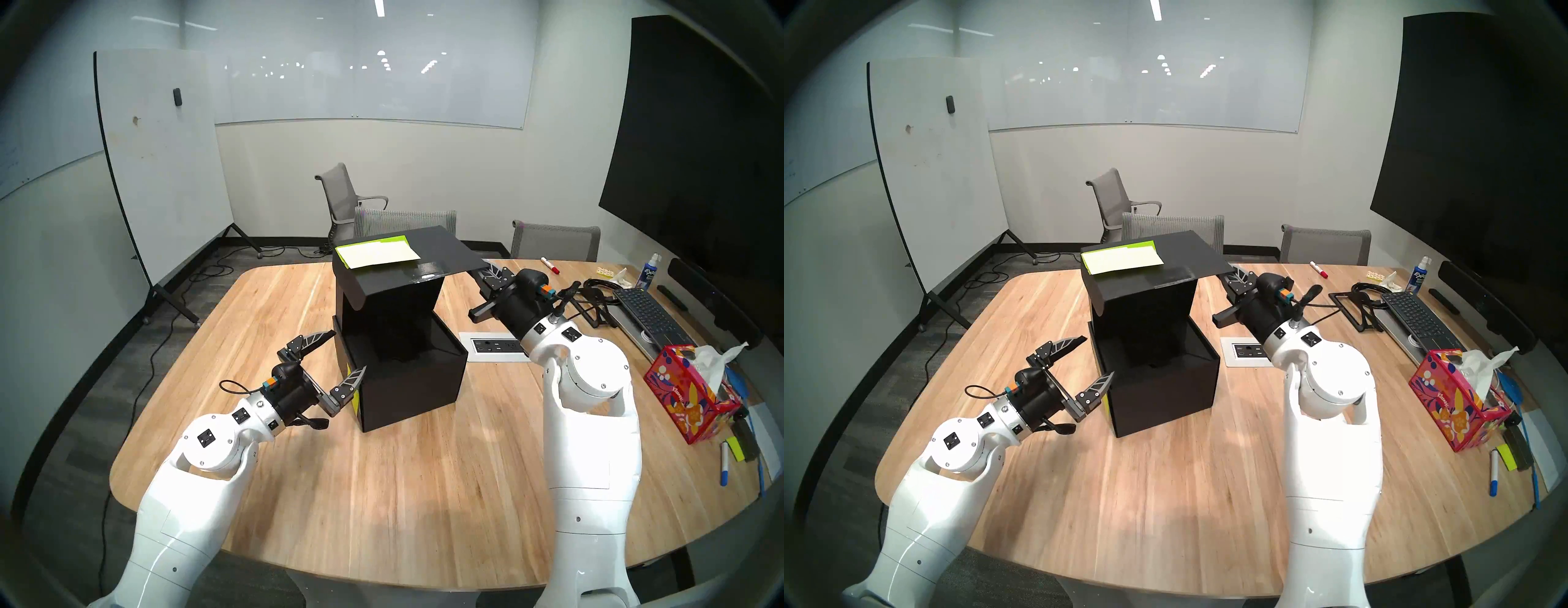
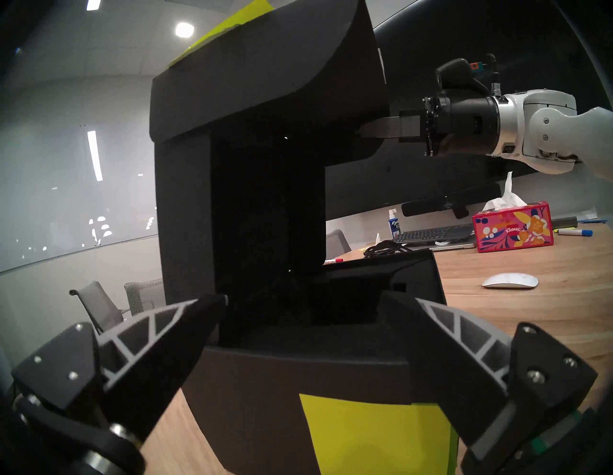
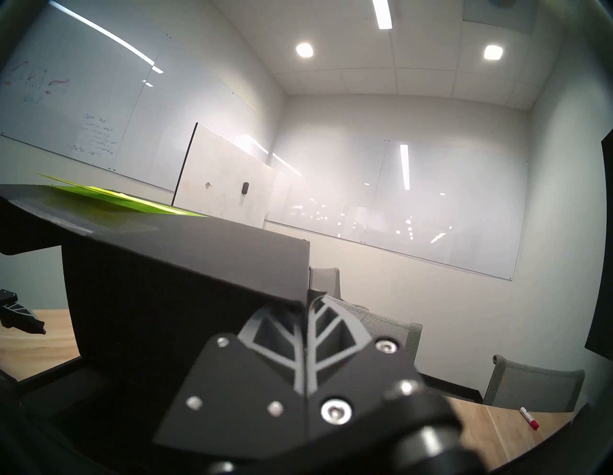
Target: Open the box and place the mouse inside
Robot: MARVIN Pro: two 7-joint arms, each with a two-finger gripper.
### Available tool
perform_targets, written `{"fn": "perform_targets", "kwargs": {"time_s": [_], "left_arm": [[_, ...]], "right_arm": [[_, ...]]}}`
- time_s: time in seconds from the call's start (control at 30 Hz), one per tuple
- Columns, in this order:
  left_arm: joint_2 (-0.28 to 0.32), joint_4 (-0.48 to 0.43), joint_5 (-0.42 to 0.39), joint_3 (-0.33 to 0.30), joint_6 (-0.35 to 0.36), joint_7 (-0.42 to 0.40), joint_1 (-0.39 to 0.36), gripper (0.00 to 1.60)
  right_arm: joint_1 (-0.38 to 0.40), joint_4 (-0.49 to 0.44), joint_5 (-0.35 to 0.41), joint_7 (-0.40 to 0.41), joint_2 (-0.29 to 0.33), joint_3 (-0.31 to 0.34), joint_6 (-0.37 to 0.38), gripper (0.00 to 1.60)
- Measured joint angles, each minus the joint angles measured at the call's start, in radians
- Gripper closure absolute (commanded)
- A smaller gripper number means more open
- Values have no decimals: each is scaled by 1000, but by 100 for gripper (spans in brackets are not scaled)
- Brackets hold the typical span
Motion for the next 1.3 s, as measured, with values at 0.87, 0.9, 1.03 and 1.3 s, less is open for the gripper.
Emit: {"fn": "perform_targets", "kwargs": {"time_s": [0.87,0.9,1.03,1.3], "left_arm": [[27,21,-52,14,22,-65,-14,0],[27,21,-56,14,26,-66,-14,0],[27,23,-70,13,42,-66,-14,0],[27,38,-90,12,50,-66,-21,0]], "right_arm": [[35,31,-11,-17,-5,-20,-2,160],[38,32,-12,-17,-5,-22,-1,160],[52,32,-16,-18,-5,-29,3,160],[91,31,-22,-18,-4,-37,30,160]]}}
